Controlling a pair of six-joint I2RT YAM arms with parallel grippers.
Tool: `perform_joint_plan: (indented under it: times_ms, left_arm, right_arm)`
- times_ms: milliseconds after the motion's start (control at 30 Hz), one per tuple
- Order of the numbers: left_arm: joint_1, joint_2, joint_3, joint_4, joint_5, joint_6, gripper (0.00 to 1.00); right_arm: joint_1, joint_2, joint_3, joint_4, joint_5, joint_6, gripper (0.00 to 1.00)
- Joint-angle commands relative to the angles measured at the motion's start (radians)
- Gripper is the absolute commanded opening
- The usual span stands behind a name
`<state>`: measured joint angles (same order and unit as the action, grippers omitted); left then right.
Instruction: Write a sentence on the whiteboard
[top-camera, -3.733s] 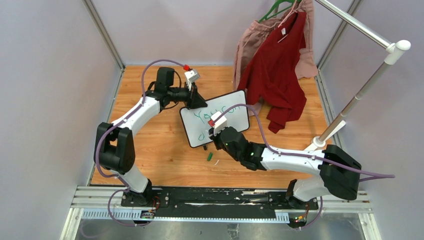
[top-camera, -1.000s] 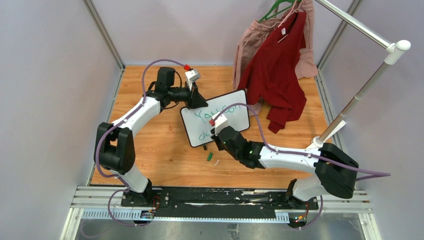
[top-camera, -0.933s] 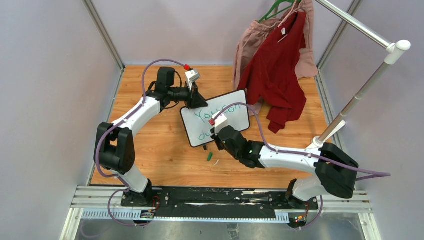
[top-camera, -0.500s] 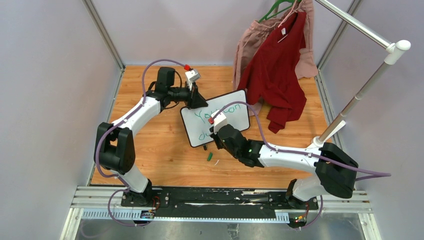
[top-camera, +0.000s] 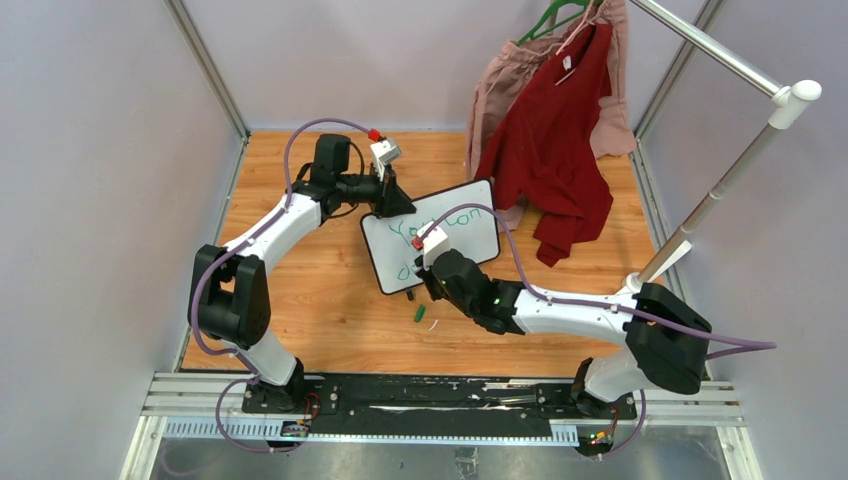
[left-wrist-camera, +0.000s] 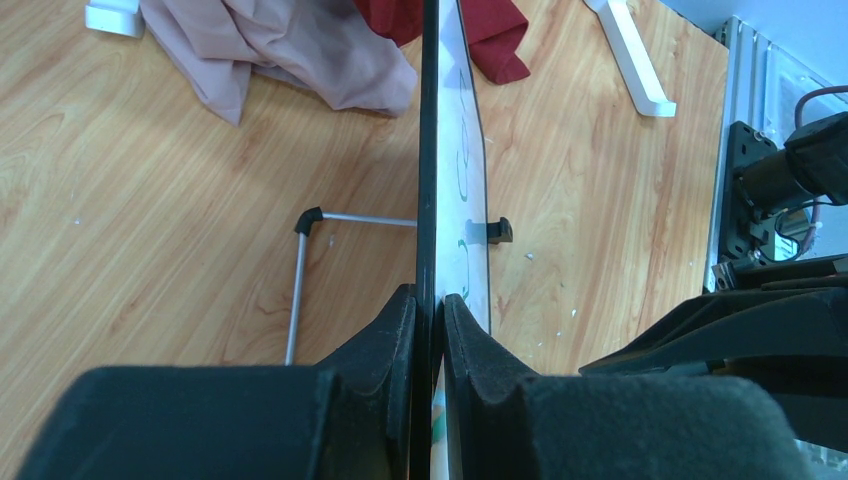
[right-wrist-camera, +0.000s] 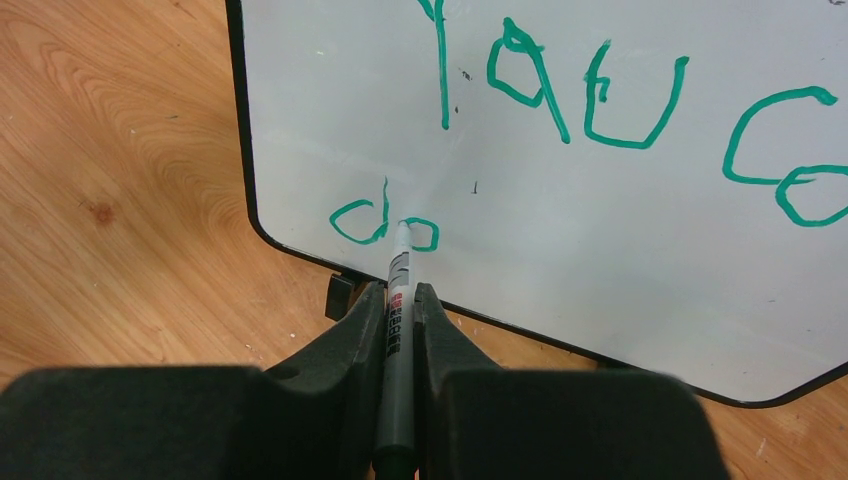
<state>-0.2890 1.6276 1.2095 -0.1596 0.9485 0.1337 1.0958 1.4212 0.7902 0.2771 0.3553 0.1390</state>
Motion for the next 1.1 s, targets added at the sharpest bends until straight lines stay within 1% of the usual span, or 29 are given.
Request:
perform_joint_plan:
  times_ms: [0,167,367,600,1067]
  left_arm:
    - [-0.015,-0.021,-0.018,0.033,-0.014,0.029,0.00]
    - [-0.015,-0.022,-0.017,0.032,-0.018,0.032,0.00]
    - [-0.015,-0.027,-0.020,0.032,-0.022,0.032,0.00]
    - [-0.015,-0.032,-0.022,0.031,-0.026,0.034,0.00]
    - [-0.015,-0.026,-0.022,0.031,-0.025,0.033,0.00]
  right_arm:
    - [0.003,0.008,0.023,0.013,0.012,0.012,0.00]
    - [0.003,-0.079,0.005,-0.001,0.023,0.011,0.00]
    - [-0.009,-0.145,-0.010,-0.013,0.055,-0.001,0.00]
    - [-0.070,-0.158,-0.012,-0.013,0.036,-0.016,0.00]
    - [-0.074,-0.158,-0.060,0.001,0.026,0.003,0.00]
